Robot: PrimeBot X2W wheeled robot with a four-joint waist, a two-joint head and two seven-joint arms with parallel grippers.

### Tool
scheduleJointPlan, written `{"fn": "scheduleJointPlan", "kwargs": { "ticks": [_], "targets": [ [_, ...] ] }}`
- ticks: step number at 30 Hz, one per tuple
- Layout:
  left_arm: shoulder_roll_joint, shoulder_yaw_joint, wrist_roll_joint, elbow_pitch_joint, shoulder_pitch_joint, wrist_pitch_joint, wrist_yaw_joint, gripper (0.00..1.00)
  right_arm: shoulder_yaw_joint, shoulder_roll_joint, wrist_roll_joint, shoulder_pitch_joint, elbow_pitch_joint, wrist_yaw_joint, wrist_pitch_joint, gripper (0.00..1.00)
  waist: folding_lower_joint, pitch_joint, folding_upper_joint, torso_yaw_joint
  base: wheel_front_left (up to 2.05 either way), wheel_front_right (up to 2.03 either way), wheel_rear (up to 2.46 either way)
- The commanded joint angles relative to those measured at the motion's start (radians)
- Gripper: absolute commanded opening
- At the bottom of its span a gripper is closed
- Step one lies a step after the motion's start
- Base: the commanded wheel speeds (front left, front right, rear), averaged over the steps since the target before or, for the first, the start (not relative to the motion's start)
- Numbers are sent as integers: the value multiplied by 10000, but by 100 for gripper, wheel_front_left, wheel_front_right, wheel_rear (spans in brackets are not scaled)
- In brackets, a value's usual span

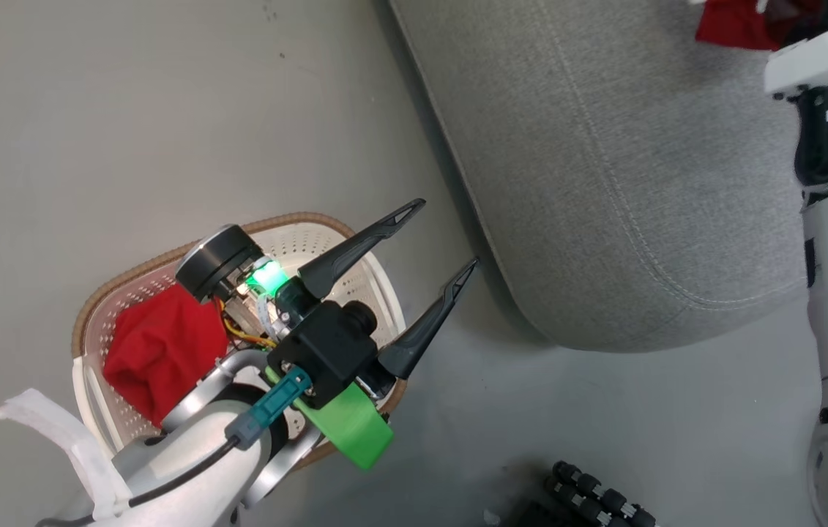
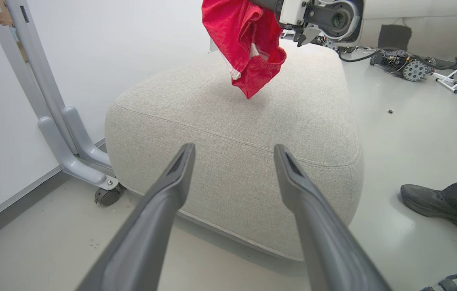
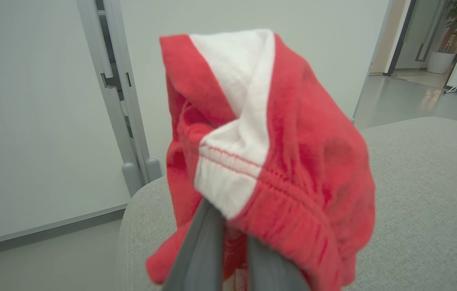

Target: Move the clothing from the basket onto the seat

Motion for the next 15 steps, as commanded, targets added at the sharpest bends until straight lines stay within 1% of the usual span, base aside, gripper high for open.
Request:
{"fn": "scheduleJointPlan", "kwargs": {
  "ticks": [1, 5, 6, 7, 8, 11, 15],
  "targets": [
    [8, 48, 137, -11, -280, -77, -52, 100, -206, -120, -72, -302, 173, 1, -29, 0, -2, 915, 0, 813, 0, 0, 0],
    [37, 44, 203, 28, -501, -164, -83, 100, -987, -281, -390, -655, 797, 1, -29, 0, -2, 1195, 0, 987, 0, 0, 0],
    [36, 45, 203, 45, -546, -186, -93, 100, -1231, -334, -553, -701, 1077, -1, -29, 6, -2, 1256, 0, 1028, 0, 0, 0],
    [39, 37, 202, 73, -577, -217, -104, 100, -1404, -333, -662, -757, 1271, 1, -29, 49, -2, 1298, 0, 1055, 0, 0, 0],
    [29, 24, 204, 100, -595, -228, -112, 100, -1552, -342, -820, -798, 1433, 1, -31, 100, -2, 1323, 0, 1077, 0, 0, 0],
    [-13, 15, 224, 181, -670, -333, -94, 100, -2077, -265, -1224, -777, 1745, 1, -28, 100, -2, 1378, 0, 1134, 0, 0, 0],
    [-64, 15, 221, 318, -694, -481, -27, 100, -2485, -63, -1603, -377, 1661, 1, -28, 100, -2, 1341, 0, 1139, 0, 0, 0]
  ]
}}
